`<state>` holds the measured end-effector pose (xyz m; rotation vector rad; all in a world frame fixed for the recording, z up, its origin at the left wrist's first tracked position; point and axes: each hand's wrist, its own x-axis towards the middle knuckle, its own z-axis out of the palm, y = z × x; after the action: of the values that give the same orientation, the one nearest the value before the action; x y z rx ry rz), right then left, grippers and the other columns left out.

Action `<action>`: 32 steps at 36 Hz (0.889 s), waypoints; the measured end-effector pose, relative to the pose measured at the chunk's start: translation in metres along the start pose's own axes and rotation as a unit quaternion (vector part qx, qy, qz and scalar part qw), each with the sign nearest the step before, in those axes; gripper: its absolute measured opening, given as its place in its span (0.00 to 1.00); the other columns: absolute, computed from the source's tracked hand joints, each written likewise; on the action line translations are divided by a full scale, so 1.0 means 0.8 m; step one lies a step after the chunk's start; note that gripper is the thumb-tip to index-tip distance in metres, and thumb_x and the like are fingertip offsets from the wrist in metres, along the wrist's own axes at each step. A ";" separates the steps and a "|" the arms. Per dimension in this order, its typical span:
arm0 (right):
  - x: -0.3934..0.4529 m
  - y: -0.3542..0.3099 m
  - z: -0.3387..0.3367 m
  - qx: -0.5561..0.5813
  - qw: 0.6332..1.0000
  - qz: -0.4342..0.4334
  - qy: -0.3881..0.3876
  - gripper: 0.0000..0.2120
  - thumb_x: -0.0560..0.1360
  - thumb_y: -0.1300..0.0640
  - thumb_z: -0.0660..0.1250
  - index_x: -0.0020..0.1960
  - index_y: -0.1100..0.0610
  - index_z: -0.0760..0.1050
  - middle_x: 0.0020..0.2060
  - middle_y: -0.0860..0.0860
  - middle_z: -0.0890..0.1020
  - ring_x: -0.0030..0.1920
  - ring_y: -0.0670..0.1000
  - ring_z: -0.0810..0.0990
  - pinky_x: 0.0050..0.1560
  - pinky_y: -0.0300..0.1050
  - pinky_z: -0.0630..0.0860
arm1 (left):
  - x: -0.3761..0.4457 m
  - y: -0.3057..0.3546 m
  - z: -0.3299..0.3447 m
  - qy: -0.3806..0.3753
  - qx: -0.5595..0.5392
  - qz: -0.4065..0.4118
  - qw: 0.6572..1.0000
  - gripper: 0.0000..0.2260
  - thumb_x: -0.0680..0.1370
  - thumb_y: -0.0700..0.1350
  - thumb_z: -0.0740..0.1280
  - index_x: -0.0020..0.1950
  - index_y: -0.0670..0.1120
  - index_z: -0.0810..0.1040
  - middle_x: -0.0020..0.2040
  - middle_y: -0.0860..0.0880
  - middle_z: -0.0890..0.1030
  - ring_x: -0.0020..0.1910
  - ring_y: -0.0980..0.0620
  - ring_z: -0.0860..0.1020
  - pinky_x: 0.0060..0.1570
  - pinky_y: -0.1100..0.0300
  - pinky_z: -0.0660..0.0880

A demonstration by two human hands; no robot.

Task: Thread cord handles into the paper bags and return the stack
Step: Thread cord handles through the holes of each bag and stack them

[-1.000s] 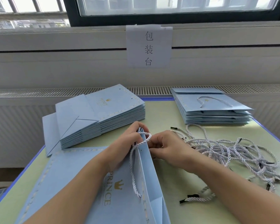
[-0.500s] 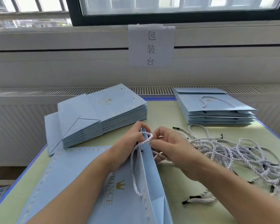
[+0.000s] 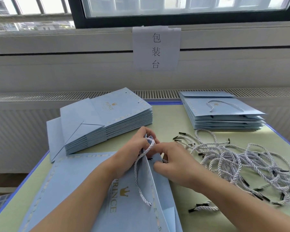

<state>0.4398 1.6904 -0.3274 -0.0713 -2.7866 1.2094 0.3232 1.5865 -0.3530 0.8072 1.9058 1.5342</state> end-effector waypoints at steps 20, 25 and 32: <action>0.006 0.016 -0.004 0.120 0.992 -0.019 -0.042 0.10 0.71 0.66 0.70 0.45 0.54 0.85 0.45 0.47 0.84 0.49 0.48 0.81 0.56 0.49 0.75 | -0.023 0.012 0.008 -0.013 0.008 0.022 1.000 0.16 0.63 0.44 0.58 0.50 0.45 0.72 0.42 0.51 0.78 0.43 0.53 0.75 0.44 0.58 0.72; 0.008 0.022 0.002 -0.012 0.995 -0.065 0.078 0.10 0.75 0.60 0.66 0.46 0.48 0.84 0.21 0.42 0.70 0.25 0.44 0.69 0.31 0.37 0.62 | -0.010 0.007 0.006 0.017 0.043 0.018 0.999 0.14 0.59 0.38 0.59 0.43 0.46 0.72 0.33 0.55 0.76 0.29 0.63 0.73 0.29 0.71 0.68; 0.000 0.019 0.002 -0.097 0.989 -0.069 0.092 0.06 0.75 0.53 0.67 0.47 0.46 0.82 0.33 0.42 0.76 0.36 0.44 0.71 0.40 0.44 0.70 | -0.025 0.013 0.008 -0.012 0.024 0.032 0.999 0.14 0.65 0.45 0.59 0.50 0.46 0.73 0.42 0.54 0.77 0.43 0.53 0.73 0.46 0.57 0.70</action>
<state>0.4399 1.6992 -0.3398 -0.0044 -2.6888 0.8518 0.3425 1.5771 -0.3433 0.9111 1.9241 1.5139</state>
